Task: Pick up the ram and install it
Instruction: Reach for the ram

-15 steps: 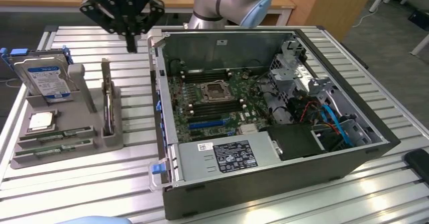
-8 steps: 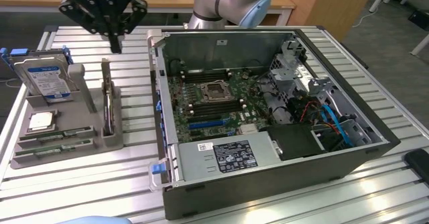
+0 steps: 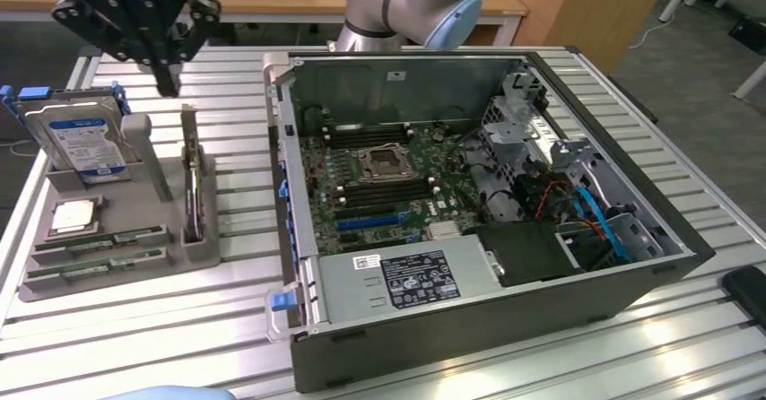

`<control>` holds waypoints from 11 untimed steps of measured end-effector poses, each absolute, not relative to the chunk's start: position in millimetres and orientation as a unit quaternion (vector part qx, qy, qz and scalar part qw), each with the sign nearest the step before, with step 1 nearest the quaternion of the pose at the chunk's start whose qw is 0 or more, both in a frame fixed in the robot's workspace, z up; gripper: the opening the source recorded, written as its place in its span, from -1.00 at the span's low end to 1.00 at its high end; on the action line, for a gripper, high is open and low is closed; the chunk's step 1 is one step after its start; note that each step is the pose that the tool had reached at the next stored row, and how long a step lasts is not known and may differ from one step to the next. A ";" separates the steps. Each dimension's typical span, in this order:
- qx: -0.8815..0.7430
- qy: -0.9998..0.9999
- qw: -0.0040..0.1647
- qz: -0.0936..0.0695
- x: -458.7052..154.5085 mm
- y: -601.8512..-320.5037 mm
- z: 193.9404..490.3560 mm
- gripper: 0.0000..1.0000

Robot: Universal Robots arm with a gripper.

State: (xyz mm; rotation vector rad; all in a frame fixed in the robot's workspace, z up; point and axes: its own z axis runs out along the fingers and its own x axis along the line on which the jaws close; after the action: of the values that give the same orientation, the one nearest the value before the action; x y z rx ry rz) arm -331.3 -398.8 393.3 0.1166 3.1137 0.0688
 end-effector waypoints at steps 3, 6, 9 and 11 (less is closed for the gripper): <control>0.037 0.999 0.012 0.022 -344.9 -398.8 393.3 -0.80; 0.037 0.999 0.012 0.022 -358.2 -398.8 393.3 -0.80; 0.037 0.999 0.013 0.022 -372.1 -398.8 393.2 -0.80; 0.037 0.999 0.012 0.022 -381.1 -398.8 393.3 -0.80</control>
State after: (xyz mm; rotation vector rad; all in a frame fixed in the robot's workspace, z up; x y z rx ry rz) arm -381.1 -398.8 393.3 0.1163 3.1137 0.0687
